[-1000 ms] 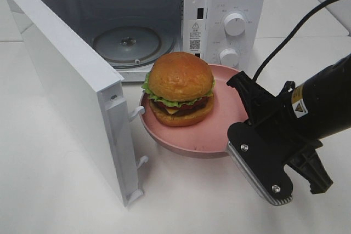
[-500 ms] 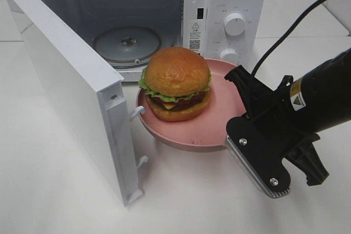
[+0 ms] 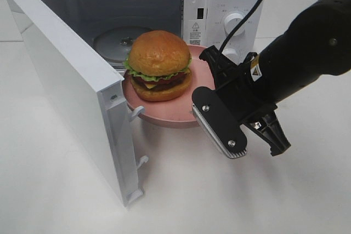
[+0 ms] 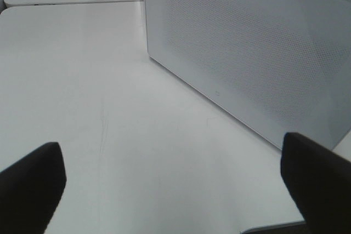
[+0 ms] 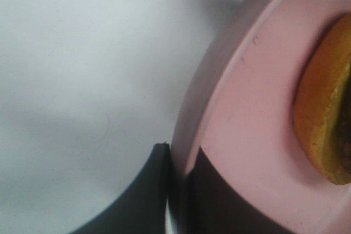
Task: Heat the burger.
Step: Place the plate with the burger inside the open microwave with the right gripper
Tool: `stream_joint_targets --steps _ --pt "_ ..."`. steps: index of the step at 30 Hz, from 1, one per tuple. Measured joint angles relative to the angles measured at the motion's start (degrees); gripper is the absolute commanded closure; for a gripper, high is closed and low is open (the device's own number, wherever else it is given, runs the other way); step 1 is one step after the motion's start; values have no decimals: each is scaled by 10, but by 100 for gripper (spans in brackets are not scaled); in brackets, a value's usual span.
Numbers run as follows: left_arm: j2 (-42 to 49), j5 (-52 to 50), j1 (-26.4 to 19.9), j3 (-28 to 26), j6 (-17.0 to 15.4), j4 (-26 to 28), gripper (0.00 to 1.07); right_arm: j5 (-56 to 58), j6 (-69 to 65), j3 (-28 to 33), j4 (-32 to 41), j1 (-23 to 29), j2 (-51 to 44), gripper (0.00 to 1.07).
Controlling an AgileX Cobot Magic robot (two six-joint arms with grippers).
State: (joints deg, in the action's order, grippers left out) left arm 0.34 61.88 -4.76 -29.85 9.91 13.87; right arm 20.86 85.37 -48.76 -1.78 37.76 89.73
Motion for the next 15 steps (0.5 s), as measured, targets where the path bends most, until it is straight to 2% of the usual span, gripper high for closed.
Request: stream_joint_targets --steps 15 --pt "0 0 0 0 0 0 7 30 2 -103 22 0 80 107"
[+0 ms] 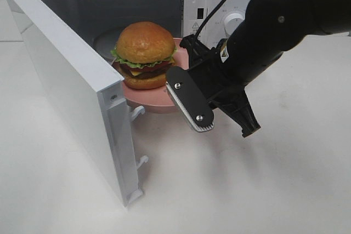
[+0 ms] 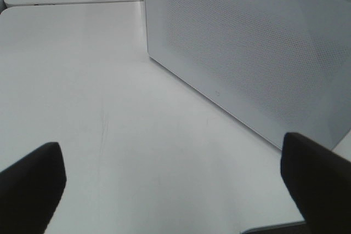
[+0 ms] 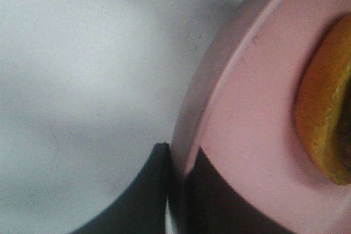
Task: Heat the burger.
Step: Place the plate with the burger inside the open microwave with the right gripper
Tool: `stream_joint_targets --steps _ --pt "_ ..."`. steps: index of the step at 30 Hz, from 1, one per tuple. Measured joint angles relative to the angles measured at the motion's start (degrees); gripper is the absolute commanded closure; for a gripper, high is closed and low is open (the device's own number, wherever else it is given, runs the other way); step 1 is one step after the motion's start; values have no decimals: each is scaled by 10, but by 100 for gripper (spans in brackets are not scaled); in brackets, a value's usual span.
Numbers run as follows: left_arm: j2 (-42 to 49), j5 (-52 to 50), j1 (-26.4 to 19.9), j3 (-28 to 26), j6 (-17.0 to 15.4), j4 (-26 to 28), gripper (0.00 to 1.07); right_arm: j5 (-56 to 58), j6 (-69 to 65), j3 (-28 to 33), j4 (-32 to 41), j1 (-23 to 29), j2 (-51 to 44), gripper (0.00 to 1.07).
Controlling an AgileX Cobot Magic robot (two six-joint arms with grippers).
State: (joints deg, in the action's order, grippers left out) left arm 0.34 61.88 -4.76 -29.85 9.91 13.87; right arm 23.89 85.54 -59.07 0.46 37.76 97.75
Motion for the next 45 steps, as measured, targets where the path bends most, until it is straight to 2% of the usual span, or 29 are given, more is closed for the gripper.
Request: stream_joint_targets --steps 15,45 --pt "0 0 0 0 0 0 7 69 9 -101 14 4 62 107" --pt "0 0 0 0 0 0 7 113 -30 -280 -9 8 178 107"
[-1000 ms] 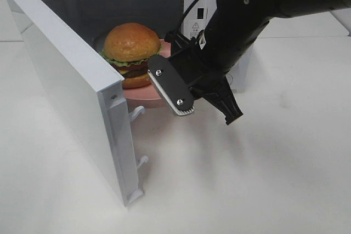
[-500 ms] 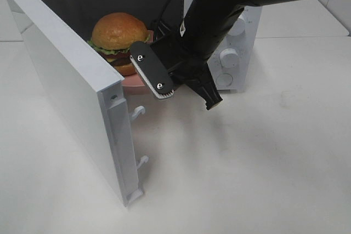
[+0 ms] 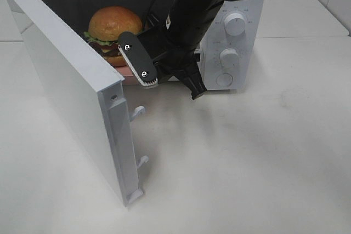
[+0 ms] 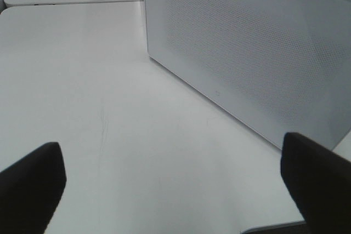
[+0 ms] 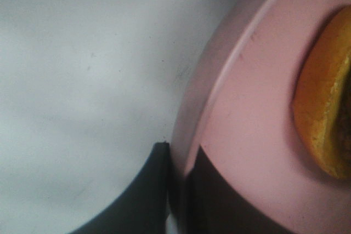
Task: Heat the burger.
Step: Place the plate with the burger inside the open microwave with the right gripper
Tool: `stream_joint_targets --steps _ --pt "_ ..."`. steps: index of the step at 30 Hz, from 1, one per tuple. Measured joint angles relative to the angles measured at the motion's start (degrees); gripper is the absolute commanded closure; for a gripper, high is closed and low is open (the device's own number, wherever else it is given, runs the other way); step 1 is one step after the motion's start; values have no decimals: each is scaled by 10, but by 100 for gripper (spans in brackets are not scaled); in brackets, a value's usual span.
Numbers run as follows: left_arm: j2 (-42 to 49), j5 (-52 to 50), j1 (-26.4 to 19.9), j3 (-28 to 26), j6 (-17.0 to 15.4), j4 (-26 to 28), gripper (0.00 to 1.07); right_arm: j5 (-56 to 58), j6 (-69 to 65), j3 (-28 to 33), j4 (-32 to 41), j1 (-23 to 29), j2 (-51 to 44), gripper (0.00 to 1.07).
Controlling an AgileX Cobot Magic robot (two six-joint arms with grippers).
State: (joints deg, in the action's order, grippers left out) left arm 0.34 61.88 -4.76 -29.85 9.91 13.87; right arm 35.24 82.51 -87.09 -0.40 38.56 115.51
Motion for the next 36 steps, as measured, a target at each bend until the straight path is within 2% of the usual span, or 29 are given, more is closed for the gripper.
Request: stream_joint_targets --steps 11,24,36 --pt "0 0 0 0 0 0 7 8 -21 -49 -17 1 35 107" --pt "0 0 0 0 0 0 7 48 -73 -167 -40 3 111 107" --pt "0 0 0 0 0 -1 7 49 -107 -237 -39 6 159 107"
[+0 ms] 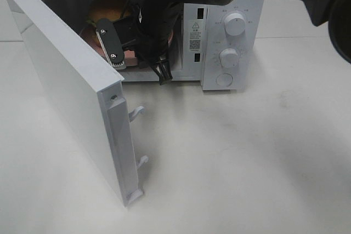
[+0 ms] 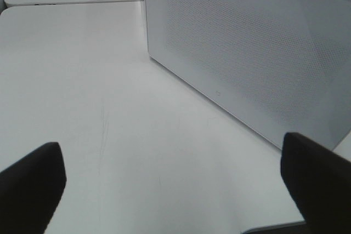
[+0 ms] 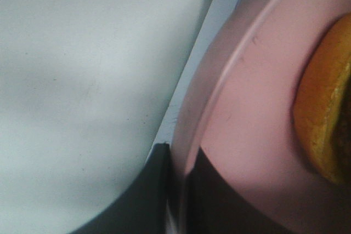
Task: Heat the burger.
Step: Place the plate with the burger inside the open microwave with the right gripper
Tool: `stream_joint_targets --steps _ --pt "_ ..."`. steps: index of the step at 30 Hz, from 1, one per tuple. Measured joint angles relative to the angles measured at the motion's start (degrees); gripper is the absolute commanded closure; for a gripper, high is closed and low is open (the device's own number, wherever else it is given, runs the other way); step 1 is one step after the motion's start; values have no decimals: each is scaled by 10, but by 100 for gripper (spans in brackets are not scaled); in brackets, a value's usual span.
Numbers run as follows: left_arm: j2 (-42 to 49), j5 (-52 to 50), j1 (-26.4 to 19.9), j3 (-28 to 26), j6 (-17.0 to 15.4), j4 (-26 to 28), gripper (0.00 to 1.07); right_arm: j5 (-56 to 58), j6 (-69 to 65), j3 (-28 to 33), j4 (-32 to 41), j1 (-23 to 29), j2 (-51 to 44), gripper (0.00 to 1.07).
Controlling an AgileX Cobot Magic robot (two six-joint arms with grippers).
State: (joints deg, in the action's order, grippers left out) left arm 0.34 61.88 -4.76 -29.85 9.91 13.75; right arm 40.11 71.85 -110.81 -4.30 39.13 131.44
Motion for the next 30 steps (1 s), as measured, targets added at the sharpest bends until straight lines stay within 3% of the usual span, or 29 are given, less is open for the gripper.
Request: stream_joint_targets --steps 19,24,30 --pt "0 0 0 0 0 -3 7 1 -41 -82 -15 -1 78 104" --pt "0 0 0 0 0 -3 7 -7 -44 -84 -19 -2 83 95" --pt "0 0 0 0 0 -3 7 -23 -65 -89 -21 -2 83 76"
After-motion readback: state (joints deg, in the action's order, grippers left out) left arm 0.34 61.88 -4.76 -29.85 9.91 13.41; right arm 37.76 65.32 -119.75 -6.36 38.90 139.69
